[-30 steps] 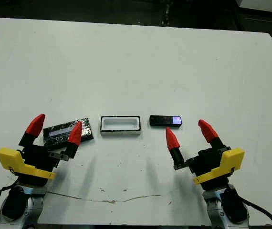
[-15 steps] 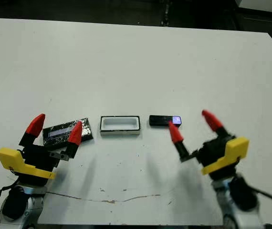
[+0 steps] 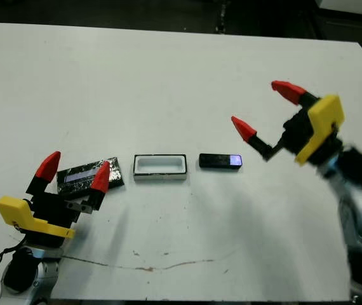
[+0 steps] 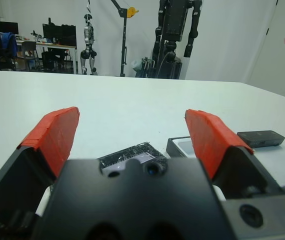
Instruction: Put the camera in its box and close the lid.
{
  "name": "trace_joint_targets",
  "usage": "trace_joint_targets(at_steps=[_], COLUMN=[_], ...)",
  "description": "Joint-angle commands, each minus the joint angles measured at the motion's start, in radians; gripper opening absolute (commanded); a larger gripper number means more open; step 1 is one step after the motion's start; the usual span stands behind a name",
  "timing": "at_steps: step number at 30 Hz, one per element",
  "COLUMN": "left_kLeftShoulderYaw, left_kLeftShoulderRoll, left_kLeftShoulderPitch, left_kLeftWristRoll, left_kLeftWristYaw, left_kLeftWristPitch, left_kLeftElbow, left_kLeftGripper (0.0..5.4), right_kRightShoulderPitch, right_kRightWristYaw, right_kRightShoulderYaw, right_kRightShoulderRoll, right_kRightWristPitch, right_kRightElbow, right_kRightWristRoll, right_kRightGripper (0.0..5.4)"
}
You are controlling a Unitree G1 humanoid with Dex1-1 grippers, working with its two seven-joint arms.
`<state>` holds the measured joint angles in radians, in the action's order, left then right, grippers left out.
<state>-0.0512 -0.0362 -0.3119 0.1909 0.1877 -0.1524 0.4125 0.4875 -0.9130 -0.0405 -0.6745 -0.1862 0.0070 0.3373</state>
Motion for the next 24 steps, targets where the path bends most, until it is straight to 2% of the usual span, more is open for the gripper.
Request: trace_joint_targets(at_steps=[1,4,7,8,13,17,22,24], left_kLeftShoulderYaw=[-0.001,-0.001,-0.002,-0.002,-0.004,-0.007,-0.007,-0.008], left_kLeftShoulderRoll=[-0.002,-0.003,-0.002,-0.002,0.002,0.002,-0.001,-0.001], left_kLeftShoulderPitch=[-0.004,-0.001,-0.001,-0.001,0.001,-0.001,-0.002,-0.004], left_kLeftWristRoll=[0.012,0.008,0.007,0.011,0.013,0.017,0.012,0.009], left_kLeftWristYaw=[0.002,-0.001,-0.004,-0.002,-0.004,-0.004,0.0,0.0], left_kLeftWristPitch=[0.017,0.022,0.025,0.026,0.027,0.035,0.021,0.016], left_kLeftElbow=[-0.006,-0.005,-0.002,-0.002,-0.006,-0.002,-0.01,-0.012], left_kLeftGripper=[5.39,5.39,5.39,5.39,5.39,5.39,5.39,5.39], right_kRightShoulderPitch=[0.111,0.196,0.284,0.311,0.403,0.441,0.467,0.465], right_kRightWristYaw=[-0.12,-0.217,-0.362,-0.411,-0.58,-0.614,-0.611,-0.594], right_kRightShoulderYaw=[0.08,0.172,0.259,0.288,0.381,0.433,0.492,0.495], right_kRightShoulderRoll=[-0.048,-0.081,-0.091,-0.09,-0.05,-0.02,0.017,0.033], right_kRightWristPitch=[0.001,-0.054,-0.06,-0.051,0.105,0.158,0.162,0.142], right_kRightElbow=[0.106,0.138,0.2,0.228,0.382,0.44,0.482,0.493], right_kRightWristRoll=[-0.058,-0.123,-0.165,-0.182,-0.256,-0.325,-0.423,-0.444], right_kRightGripper=[5.4,5.4,5.4,5.4,5.4,5.4,5.4,5.4])
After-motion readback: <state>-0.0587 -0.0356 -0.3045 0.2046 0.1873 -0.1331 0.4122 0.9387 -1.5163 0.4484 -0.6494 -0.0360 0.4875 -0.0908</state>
